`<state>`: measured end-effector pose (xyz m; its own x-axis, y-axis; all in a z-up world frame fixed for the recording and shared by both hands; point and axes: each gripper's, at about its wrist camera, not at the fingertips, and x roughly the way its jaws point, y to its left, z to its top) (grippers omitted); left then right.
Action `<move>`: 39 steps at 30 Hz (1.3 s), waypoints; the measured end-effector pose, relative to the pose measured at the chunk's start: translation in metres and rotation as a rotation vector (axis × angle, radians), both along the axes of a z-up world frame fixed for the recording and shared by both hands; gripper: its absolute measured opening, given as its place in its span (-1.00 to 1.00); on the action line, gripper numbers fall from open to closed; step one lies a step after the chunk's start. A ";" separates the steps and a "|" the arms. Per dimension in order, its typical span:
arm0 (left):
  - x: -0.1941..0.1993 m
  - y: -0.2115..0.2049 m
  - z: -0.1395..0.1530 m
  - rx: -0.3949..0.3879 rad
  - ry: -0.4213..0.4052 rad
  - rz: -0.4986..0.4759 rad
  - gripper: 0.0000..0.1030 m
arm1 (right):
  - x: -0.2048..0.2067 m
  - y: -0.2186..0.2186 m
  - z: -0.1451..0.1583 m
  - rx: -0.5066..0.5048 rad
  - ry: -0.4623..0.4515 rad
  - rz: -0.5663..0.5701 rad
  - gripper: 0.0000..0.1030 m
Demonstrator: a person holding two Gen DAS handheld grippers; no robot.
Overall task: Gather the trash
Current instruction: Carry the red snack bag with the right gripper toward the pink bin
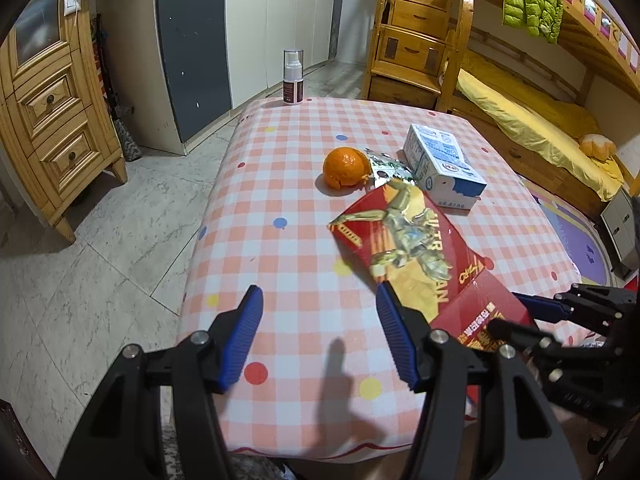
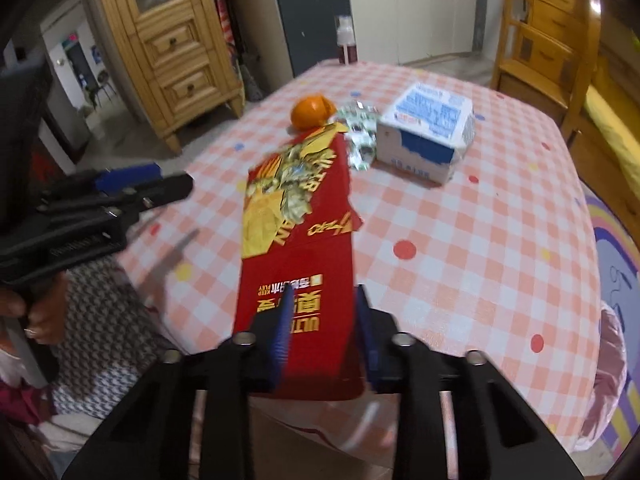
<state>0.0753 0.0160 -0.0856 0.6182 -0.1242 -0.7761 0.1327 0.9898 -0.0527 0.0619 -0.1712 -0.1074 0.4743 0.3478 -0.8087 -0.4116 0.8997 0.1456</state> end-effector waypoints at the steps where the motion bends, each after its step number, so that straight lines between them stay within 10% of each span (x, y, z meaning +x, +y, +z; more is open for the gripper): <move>1: -0.001 0.001 0.001 -0.003 -0.003 0.002 0.11 | -0.002 -0.002 0.006 0.032 -0.004 0.011 -0.74; 16: -0.003 -0.001 0.014 -0.021 -0.039 0.007 0.11 | -0.042 -0.046 0.091 0.021 -0.283 -0.068 -0.96; 30: -0.005 -0.033 0.007 -0.006 -0.010 -0.070 0.17 | -0.010 -0.091 0.037 -0.089 -0.116 -0.256 -0.89; 39: -0.002 -0.040 0.005 -0.002 0.003 -0.077 0.24 | -0.008 -0.093 0.033 -0.092 -0.114 -0.282 -0.45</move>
<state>0.0737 -0.0245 -0.0801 0.6045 -0.1732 -0.7776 0.2083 0.9765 -0.0556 0.0543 -0.2639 -0.0744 0.6311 0.1175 -0.7667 -0.1534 0.9878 0.0252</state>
